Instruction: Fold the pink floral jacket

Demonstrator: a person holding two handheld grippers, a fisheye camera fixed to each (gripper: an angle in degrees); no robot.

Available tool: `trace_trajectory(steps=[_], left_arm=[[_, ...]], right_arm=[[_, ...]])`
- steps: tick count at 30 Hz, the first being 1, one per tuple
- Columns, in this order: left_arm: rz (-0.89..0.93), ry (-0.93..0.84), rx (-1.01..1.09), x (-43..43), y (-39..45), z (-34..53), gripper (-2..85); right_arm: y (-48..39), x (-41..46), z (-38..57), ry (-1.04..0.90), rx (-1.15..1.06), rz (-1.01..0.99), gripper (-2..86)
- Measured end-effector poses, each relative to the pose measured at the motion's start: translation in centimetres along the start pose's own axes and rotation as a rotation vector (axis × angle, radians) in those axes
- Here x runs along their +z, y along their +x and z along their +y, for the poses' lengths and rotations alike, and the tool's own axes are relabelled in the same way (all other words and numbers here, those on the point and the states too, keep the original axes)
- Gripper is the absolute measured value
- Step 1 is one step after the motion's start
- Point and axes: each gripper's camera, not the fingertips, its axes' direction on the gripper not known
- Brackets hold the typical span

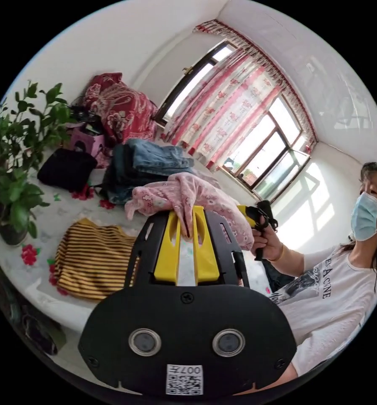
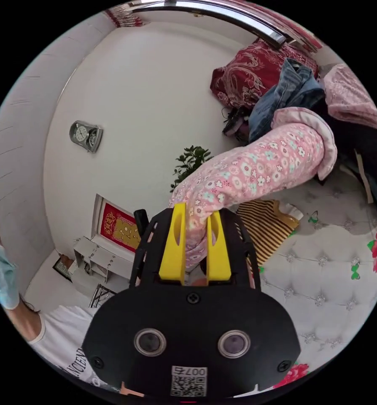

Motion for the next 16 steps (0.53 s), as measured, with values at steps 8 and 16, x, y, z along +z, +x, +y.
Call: trace_trajectory(steps=[8,16], left_arm=[[-0.373,-0.159,-0.464,2.7,-10.7,19.5,5.6],[0.096,-0.484,0.175,25.2,7.5,22.2,6.0]], right_arm=[[9.1,9.7,12.6,-0.517,-0.089,0.390,2.7],[15.3,0.3,33.1,-0.971,0.123,1.060,0.9]])
